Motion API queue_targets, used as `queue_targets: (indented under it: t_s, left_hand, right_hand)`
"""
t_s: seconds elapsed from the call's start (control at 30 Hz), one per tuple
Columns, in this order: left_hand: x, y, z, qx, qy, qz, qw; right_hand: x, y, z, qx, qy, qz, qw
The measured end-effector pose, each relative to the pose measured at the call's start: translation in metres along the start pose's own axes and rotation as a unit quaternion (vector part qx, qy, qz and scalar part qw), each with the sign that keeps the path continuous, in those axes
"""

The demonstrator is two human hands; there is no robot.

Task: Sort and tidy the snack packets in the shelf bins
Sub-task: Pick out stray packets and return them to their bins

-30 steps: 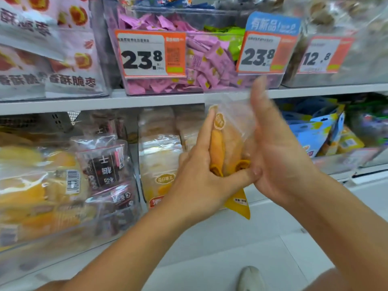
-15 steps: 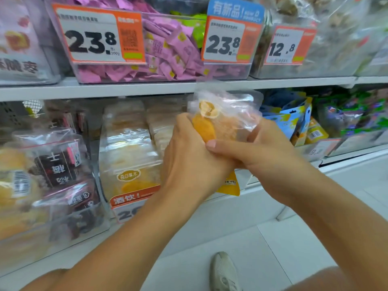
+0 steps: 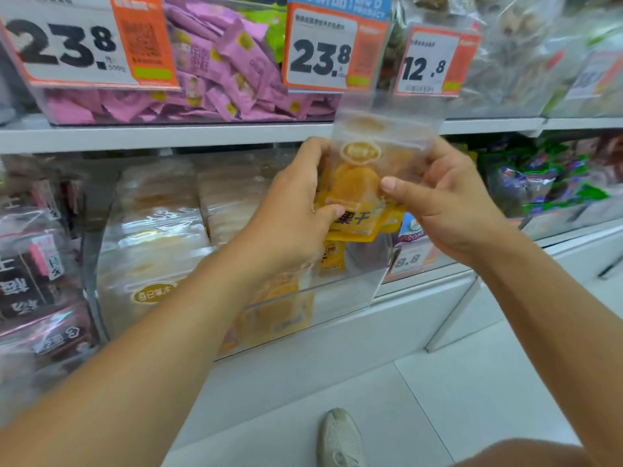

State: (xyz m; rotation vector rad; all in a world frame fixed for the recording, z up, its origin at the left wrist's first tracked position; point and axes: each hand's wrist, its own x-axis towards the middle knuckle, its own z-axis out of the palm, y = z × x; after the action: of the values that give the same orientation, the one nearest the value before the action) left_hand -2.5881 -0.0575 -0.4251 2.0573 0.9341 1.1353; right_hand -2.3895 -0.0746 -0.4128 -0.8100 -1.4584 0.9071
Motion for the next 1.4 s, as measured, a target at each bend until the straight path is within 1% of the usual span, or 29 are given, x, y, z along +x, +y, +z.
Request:
queue_targets:
  t_s: [0.07,0.13,0.17,0.23,0.3,0.37,0.43,0.47,0.5,0.57,0.63,0.7,0.73,0.77,0.83,0.87,0.9,0.97,1.03,1.1,1.17,1.27,1.3,1.4]
  left_hand:
    - [0.003,-0.004,0.007,0.037,0.026,-0.013,0.999]
    - [0.006,-0.006,0.01,0.08,0.01,-0.024,0.996]
    - [0.005,-0.007,0.009,0.121,-0.006,-0.038,0.992]
    - [0.004,-0.011,0.009,0.211,-0.028,-0.075,0.974]
    - [0.002,-0.016,0.005,0.267,-0.012,-0.109,0.958]
    - [0.002,-0.018,-0.001,0.273,0.013,-0.142,0.951]
    - [0.002,-0.017,-0.004,0.299,0.018,-0.174,0.938]
    - [0.001,-0.017,-0.005,0.322,0.016,-0.182,0.929]
    - [0.001,-0.017,-0.003,0.346,0.014,-0.181,0.921]
    - [0.001,-0.018,0.002,0.392,0.015,-0.177,0.902]
    - [0.0,-0.019,0.006,0.417,0.018,-0.179,0.891]
    - [-0.001,-0.02,0.007,0.419,0.021,-0.17,0.892]
    - [-0.002,-0.019,0.006,0.416,0.022,-0.163,0.894]
    - [-0.003,-0.019,0.006,0.414,0.022,-0.154,0.897]
    - [-0.004,-0.019,0.005,0.411,0.022,-0.139,0.901]
    - [-0.005,-0.019,0.004,0.406,0.022,-0.134,0.904]
    - [-0.005,-0.02,0.003,0.397,0.023,-0.128,0.908]
    - [-0.006,-0.023,0.001,0.37,0.026,-0.118,0.921]
    - [-0.009,-0.025,-0.003,0.346,0.028,-0.103,0.932]
    - [-0.013,-0.023,-0.007,0.334,0.027,-0.084,0.939]
    - [-0.02,-0.019,-0.014,0.324,0.03,-0.054,0.944]
    - [-0.036,-0.011,-0.03,0.309,0.067,-0.006,0.949]
    - [-0.042,-0.009,-0.036,0.307,0.069,0.0,0.949]
    - [-0.067,-0.009,-0.058,0.328,0.044,0.023,0.943]
  right_hand:
    - [0.003,0.01,-0.004,0.015,-0.016,0.008,1.0]
    - [0.001,0.019,-0.009,0.043,-0.03,0.036,0.998]
    - [-0.002,0.025,-0.01,0.054,-0.036,0.051,0.997]
    - [-0.008,0.039,-0.01,0.061,-0.042,0.076,0.994]
    - [-0.008,0.05,-0.003,0.039,-0.052,0.094,0.993]
    - [-0.004,0.051,0.003,-0.035,-0.066,0.11,0.991]
    - [-0.001,0.046,0.003,-0.164,-0.066,0.111,0.978]
    - [0.001,0.045,0.003,-0.24,-0.056,0.093,0.965]
    - [0.001,0.043,0.004,-0.312,-0.051,0.077,0.946]
    - [0.001,0.037,0.008,-0.417,-0.062,0.076,0.904]
    - [0.003,0.033,0.015,-0.474,-0.067,0.084,0.874]
    - [0.007,0.03,0.022,-0.508,-0.065,0.064,0.857]
    - [0.008,0.028,0.025,-0.542,-0.08,0.046,0.835]
    - [0.008,0.028,0.029,-0.6,-0.108,0.027,0.792]
    - [0.009,0.032,0.037,-0.71,-0.165,0.0,0.684]
    - [0.011,0.034,0.041,-0.735,-0.183,0.003,0.652]
    - [0.014,0.036,0.043,-0.746,-0.19,0.009,0.638]
    - [0.02,0.04,0.044,-0.752,-0.184,0.015,0.633]
    - [0.024,0.046,0.04,-0.753,-0.17,0.007,0.635]
    - [0.024,0.053,0.034,-0.747,-0.146,-0.007,0.649]
    - [0.024,0.054,0.031,-0.731,-0.132,-0.005,0.67]
    - [0.02,0.041,0.032,-0.693,-0.142,0.02,0.706]
    - [0.017,0.034,0.034,-0.675,-0.136,0.025,0.724]
    - [0.003,0.007,0.045,-0.613,-0.114,0.02,0.781]
